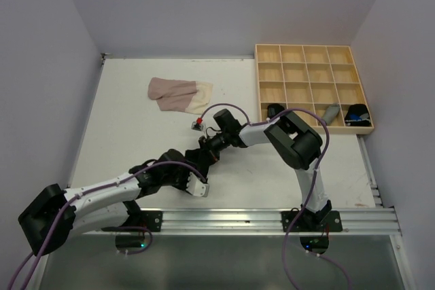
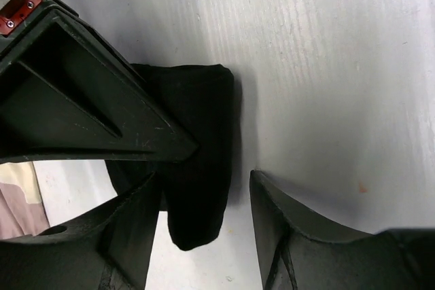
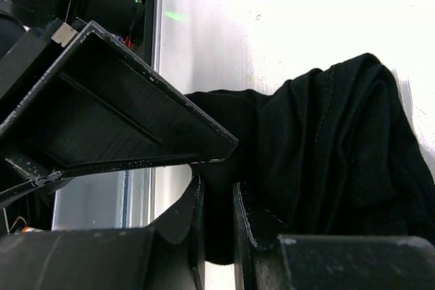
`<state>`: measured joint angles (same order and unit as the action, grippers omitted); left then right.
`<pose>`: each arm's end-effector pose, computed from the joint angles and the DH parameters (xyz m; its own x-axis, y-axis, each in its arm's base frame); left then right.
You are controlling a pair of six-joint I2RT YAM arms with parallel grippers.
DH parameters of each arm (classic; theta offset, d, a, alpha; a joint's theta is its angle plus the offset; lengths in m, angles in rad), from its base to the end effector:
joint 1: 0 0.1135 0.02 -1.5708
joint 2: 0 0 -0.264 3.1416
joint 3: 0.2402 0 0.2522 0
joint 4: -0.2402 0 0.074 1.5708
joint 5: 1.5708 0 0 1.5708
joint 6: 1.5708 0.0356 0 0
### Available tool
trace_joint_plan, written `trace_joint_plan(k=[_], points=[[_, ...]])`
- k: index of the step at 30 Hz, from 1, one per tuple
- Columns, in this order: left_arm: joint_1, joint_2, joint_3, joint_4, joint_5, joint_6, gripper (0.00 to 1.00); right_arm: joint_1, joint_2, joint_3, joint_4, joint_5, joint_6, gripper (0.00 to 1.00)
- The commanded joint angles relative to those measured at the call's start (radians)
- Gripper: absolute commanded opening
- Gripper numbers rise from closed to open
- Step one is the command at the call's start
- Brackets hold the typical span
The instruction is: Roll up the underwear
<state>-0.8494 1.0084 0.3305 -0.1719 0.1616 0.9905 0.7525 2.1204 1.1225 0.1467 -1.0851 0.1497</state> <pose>0.1144 -0.1387 0.1480 0.4065 0.7877 -0.4630 0.8597 -0.1581 0.4858 0.2711 0.2969 0.0971 -0.6539 -0.5168 -0.5525 -0.6543 0.0197 0.7560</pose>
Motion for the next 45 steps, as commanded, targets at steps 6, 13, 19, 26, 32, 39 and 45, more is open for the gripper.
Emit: trace_joint_plan(k=[6, 13, 19, 26, 32, 39, 45], points=[[-0.027, 0.111, -0.018, 0.077, -0.017, 0.03, 0.38, 0.019, 0.087, -0.046, -0.124, 0.197, -0.076, 0.0], [-0.027, 0.226, 0.082, -0.144, 0.079, -0.041, 0.02, -0.005, -0.015, -0.059, -0.144, 0.295, -0.071, 0.25], [-0.025, 0.226, 0.097, -0.242, 0.095, -0.021, 0.0, -0.042, -0.135, -0.021, -0.254, 0.408, -0.071, 0.5], [-0.027, 0.28, 0.177, -0.385, 0.121, -0.006, 0.0, -0.116, -0.283, 0.059, -0.295, 0.553, -0.049, 0.6], [-0.025, 0.384, 0.264, -0.475, 0.107, -0.026, 0.0, -0.232, -0.439, 0.056, -0.335, 0.668, -0.018, 0.61], [0.001, 0.612, 0.448, -0.596, 0.219, -0.069, 0.0, -0.263, -0.796, -0.062, -0.506, 0.858, -0.018, 0.76], [0.127, 0.887, 0.717, -0.797, 0.349, 0.014, 0.0, -0.26, -1.172, -0.182, -0.565, 0.806, -0.001, 0.75]])
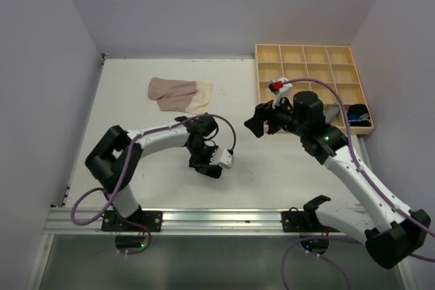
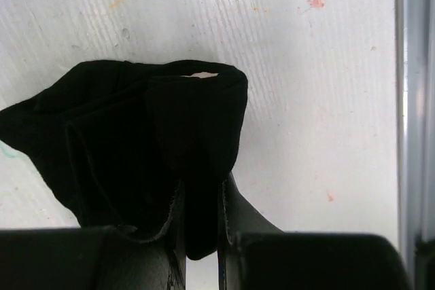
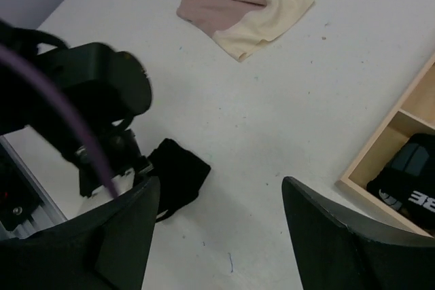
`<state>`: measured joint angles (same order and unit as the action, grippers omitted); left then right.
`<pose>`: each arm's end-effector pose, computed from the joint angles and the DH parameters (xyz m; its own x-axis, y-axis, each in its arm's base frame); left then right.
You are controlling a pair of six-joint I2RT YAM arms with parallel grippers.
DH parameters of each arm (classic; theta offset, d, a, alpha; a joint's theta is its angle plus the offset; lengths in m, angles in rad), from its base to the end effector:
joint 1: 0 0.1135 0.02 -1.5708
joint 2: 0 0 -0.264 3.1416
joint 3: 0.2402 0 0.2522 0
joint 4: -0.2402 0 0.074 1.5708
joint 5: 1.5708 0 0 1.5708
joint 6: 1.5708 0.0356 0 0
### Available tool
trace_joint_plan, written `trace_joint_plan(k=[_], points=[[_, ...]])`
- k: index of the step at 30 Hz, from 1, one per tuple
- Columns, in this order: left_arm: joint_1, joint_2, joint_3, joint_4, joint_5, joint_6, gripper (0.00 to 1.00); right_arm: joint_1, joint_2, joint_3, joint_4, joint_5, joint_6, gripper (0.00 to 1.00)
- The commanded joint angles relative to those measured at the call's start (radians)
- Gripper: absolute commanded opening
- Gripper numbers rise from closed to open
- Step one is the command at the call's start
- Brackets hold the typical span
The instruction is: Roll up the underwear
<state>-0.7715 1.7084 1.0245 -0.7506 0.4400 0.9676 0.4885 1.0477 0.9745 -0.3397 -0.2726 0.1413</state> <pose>0.2034 -0.2189 0.1615 0.1508 0.8927 -0.4246 0.9663 -0.2238 -0.1275 0.2039 0.1192 0.3407 -0.4451 -0.0830 -0.8916 -0.6132 0.7539 0.2360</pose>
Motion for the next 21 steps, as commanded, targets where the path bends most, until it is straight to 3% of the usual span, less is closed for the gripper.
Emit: trace_joint_plan(k=[1, 6, 11, 16, 21], points=[[0.085, 0.222, 0.06, -0.246, 0.08, 0.061, 0.0, 0.007, -0.124, -0.034, -0.119, -0.022, 0.001, 0.74], [0.158, 0.422, 0.293, -0.372, 0.1, 0.095, 0.0, 0.056, -0.215, -0.046, -0.212, -0.036, -0.069, 0.69], [0.212, 0.563, 0.417, -0.438, 0.154, 0.115, 0.0, 0.168, -0.203, -0.056, -0.257, -0.016, -0.123, 0.67], [0.232, 0.648, 0.482, -0.455, 0.155, 0.109, 0.02, 0.356, -0.059, -0.043, -0.237, 0.064, -0.193, 0.65], [0.233, 0.709, 0.499, -0.464, 0.146, 0.091, 0.01, 0.528, 0.141, 0.019, -0.183, 0.238, -0.308, 0.64]])
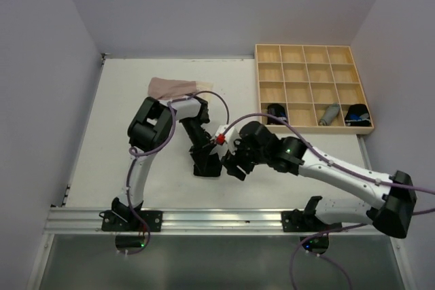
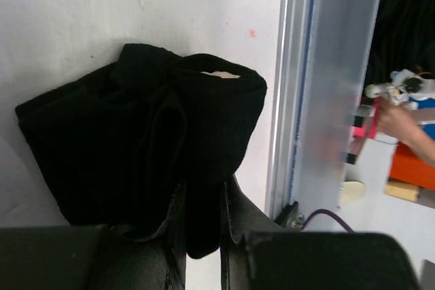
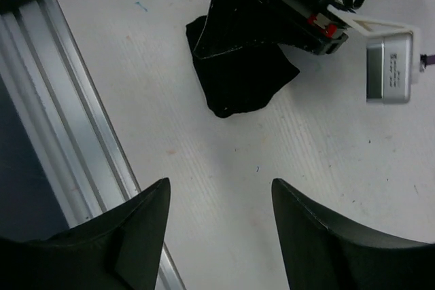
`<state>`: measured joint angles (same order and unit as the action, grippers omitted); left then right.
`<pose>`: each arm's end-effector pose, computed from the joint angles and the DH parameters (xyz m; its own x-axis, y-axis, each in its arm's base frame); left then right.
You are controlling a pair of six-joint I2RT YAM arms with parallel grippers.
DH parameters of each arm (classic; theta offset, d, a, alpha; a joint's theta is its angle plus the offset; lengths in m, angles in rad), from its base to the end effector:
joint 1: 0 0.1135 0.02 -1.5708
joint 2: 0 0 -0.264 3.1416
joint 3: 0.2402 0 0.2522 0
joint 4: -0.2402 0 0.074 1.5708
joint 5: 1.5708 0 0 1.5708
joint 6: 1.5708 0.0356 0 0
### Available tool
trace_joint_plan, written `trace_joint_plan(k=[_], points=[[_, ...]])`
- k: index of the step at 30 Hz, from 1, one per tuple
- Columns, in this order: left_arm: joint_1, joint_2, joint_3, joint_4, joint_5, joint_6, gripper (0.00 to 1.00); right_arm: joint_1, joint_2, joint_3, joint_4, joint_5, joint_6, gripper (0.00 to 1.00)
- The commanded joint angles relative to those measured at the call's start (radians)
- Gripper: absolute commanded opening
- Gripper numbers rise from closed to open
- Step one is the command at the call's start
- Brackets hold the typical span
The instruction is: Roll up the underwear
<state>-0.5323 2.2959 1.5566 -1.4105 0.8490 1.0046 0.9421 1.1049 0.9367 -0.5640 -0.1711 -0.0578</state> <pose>0.2994 -0.2073 0.1087 -0.4025 0.8843 -0.2367 0.5987 0.0587 -0.7988 0.1328 0.1929 0.2946 -0.3422 -0.5673 -0.7490 -0.8927 0.4451 0.0707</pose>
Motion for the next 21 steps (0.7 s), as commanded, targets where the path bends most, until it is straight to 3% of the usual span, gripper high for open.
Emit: trace_joint_plan(k=[1, 8, 21], points=[[-0.006, 0.14, -0.03, 0.196, -0.263, 0.049, 0.02, 0.093, 0.145, 0.077, 0.067, 0.154, -0.135, 0.64], [-0.001, 0.162, -0.05, 0.225, -0.245, 0.039, 0.09, 0.208, 0.373, 0.096, 0.222, 0.191, -0.333, 0.66], [0.008, 0.155, -0.07, 0.268, -0.234, 0.015, 0.12, 0.216, 0.587, 0.123, 0.34, 0.087, -0.349, 0.66]])
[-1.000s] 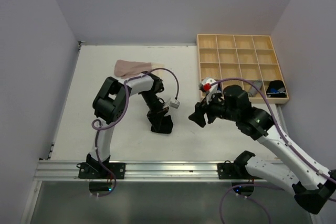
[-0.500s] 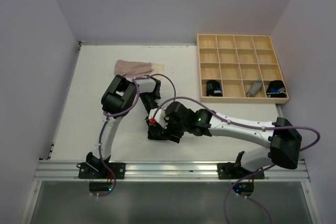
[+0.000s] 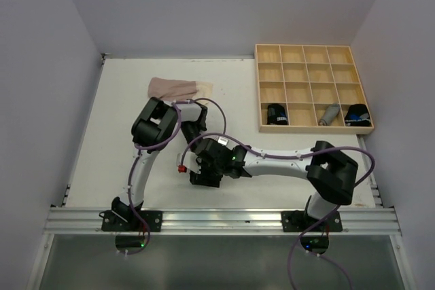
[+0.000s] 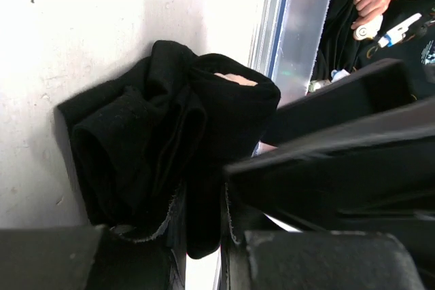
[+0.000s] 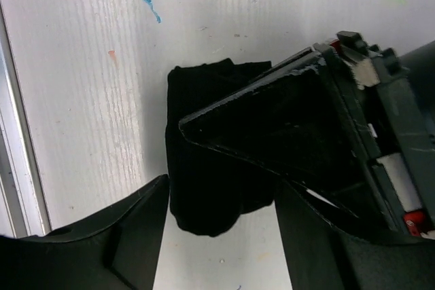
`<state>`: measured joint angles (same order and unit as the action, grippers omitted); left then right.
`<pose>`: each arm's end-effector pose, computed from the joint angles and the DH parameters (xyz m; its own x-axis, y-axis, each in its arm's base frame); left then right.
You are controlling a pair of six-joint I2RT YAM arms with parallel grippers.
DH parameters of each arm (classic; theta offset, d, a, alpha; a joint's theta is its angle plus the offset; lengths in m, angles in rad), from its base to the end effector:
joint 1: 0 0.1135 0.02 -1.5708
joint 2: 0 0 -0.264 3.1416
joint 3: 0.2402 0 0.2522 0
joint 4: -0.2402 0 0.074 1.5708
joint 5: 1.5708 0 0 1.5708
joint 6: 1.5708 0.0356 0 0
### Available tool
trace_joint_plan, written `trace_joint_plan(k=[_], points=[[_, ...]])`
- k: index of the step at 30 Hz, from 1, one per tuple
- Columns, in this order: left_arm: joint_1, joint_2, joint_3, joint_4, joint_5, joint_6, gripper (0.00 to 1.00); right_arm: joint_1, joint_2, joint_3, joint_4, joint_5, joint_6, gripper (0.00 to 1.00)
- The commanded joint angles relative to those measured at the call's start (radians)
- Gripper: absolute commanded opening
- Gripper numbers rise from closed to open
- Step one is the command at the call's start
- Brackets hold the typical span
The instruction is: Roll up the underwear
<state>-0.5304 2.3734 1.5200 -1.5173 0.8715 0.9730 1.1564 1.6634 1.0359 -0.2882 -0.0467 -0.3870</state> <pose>0.2852 -0.1988 0.0843 -0.4605 0.8869 -0.0371 0.4136 0.1774 -0.8930 0.1373 0.3162 0.1942 0.0537 -0.8142 -0.5782 -0.9778 0.0744 -0.1957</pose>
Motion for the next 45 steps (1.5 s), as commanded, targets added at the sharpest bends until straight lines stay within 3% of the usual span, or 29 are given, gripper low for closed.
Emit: trace_joint_plan(k=[1, 6, 9, 10, 13, 18, 20, 23, 27, 31, 36, 40, 45], points=[[0.006, 0.076, -0.034, 0.376, -0.253, 0.047, 0.13, 0.002, 0.036, 0.024, 0.069, -0.045, -0.016, 0.66], [0.01, 0.078, -0.043, 0.385, -0.252, 0.043, 0.21, 0.0, 0.088, 0.009, 0.086, -0.068, 0.007, 0.54], [0.015, 0.064, -0.05, 0.388, -0.246, 0.046, 0.24, -0.003, 0.099, -0.016, 0.121, -0.073, 0.025, 0.29], [0.018, 0.049, -0.055, 0.388, -0.241, 0.046, 0.25, -0.003, 0.099, -0.022, 0.13, -0.076, 0.031, 0.15], [0.039, -0.008, -0.058, 0.391, -0.198, 0.043, 0.35, -0.02, 0.102, -0.046, 0.159, -0.105, 0.049, 0.0], [0.141, -0.117, 0.028, 0.344, -0.122, 0.033, 0.47, -0.035, 0.127, -0.076, 0.167, -0.163, 0.059, 0.0], [0.188, -0.128, 0.147, 0.3, -0.079, 0.02, 0.51, -0.038, 0.13, -0.086, 0.172, -0.176, 0.06, 0.0], [0.309, -0.115, 0.342, 0.218, -0.043, 0.024, 0.53, -0.053, 0.139, -0.099, 0.187, -0.202, 0.077, 0.0], [0.397, -0.178, 0.407, 0.224, -0.034, 0.026, 0.54, -0.11, 0.173, -0.086, 0.213, -0.29, 0.135, 0.0], [0.469, -0.366, 0.215, 0.415, -0.012, 0.004, 0.54, -0.2, 0.188, -0.099, 0.276, -0.416, 0.226, 0.0], [0.561, -0.752, -0.201, 0.653, 0.015, 0.047, 0.56, -0.251, 0.26, -0.031, 0.23, -0.522, 0.263, 0.0], [0.566, -0.989, -0.447, 0.772, -0.031, 0.122, 0.57, -0.287, 0.326, -0.004, 0.239, -0.594, 0.299, 0.0], [0.555, -1.195, -0.612, 0.663, -0.028, 0.413, 0.58, -0.33, 0.397, -0.002, 0.32, -0.676, 0.359, 0.0]])
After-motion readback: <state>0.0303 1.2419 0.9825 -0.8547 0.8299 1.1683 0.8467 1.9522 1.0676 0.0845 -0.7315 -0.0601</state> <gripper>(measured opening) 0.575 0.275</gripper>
